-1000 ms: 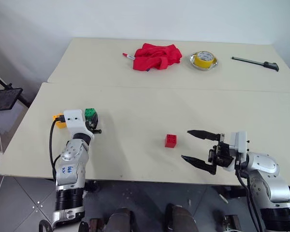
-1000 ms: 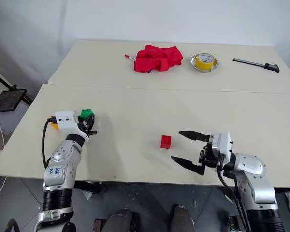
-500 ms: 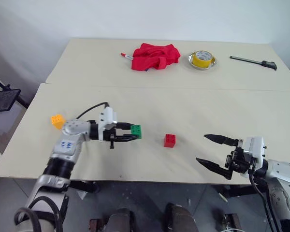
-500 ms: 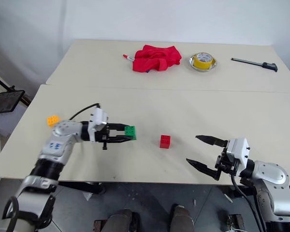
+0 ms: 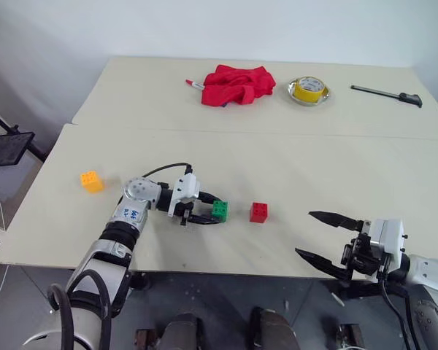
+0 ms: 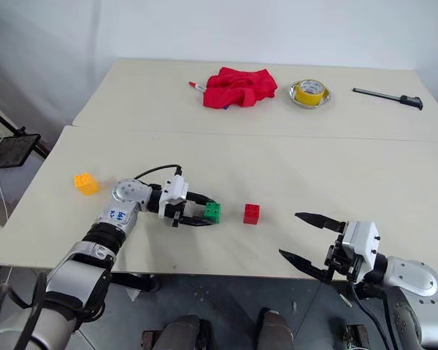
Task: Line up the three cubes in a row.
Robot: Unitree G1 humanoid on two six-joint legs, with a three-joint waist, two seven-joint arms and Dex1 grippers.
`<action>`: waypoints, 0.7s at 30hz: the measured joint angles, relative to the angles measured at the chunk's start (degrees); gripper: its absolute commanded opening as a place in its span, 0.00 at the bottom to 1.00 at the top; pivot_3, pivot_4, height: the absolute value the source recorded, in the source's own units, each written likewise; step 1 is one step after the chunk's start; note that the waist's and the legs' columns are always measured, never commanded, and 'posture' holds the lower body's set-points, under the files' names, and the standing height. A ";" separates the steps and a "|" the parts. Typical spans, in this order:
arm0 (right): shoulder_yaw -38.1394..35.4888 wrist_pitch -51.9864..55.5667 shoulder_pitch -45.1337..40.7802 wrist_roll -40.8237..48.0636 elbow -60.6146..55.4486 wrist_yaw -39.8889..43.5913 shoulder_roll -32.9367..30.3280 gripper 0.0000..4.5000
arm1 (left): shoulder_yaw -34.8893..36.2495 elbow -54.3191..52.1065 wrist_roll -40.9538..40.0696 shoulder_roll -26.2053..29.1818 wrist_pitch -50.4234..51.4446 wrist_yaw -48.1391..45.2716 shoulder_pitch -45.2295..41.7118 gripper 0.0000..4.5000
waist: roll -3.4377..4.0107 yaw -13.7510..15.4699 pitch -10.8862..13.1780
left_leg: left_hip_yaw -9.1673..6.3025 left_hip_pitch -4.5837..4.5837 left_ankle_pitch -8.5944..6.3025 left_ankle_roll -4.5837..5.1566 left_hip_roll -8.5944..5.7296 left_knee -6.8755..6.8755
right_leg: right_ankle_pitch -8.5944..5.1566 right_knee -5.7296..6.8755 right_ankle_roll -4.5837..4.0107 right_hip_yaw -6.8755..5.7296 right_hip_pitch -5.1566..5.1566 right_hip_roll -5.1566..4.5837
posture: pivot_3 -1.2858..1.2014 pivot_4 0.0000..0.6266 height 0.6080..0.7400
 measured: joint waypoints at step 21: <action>13.98 4.60 -20.72 0.52 4.26 2.19 6.76 1.00 | 46.03 -58.92 -14.94 1.31 25.43 43.90 54.63 0.99 | -0.08 -1.30 0.03 | -0.61 0.53 -0.17 -0.12 0.48 -0.09 | 0.02 0.28 0.03 0.06 0.26 -0.04 | 0.52 0.24 1.00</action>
